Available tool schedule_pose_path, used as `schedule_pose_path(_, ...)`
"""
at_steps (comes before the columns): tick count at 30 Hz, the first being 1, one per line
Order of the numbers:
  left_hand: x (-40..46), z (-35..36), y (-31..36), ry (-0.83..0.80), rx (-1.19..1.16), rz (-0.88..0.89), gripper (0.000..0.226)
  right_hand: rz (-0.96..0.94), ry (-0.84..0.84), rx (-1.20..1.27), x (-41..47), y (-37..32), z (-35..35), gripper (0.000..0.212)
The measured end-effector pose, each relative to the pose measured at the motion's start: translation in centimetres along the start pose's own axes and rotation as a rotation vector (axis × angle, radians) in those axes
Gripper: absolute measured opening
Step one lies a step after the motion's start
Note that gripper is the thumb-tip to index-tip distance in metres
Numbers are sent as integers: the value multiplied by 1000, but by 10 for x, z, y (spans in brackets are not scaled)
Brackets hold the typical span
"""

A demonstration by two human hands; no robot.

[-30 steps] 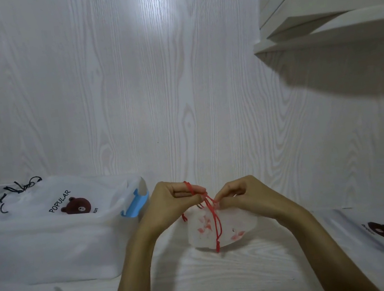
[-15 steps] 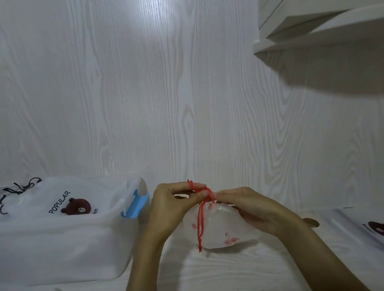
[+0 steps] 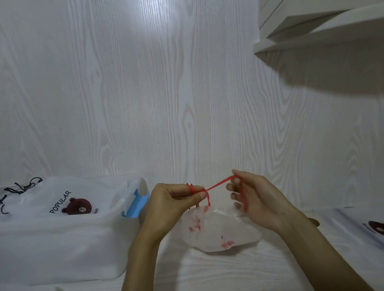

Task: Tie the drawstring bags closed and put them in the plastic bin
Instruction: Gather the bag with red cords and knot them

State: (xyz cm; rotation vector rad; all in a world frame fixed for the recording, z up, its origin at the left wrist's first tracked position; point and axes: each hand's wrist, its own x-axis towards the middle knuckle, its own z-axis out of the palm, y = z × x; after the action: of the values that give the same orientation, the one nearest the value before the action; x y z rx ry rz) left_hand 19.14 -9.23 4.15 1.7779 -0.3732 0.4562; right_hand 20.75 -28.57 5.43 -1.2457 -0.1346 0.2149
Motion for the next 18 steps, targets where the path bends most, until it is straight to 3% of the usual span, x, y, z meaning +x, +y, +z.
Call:
schedule_pose_path(4,-1,8,9,26,-27,-13,14,-67,-53,355,-5,-3,8,37)
schedule_pose_path(8,1,18,12,160,-119,-118,24,-144,-84,683,-6,-2,16,33)
schedule_pose_path(11,8,16,4,269,-136,-227,26,-173,15,584,-4,2,19,37)
schedule_pose_path(18,14,15,-3,341,-168,-339,30,-171,153,154,1,8,16,40)
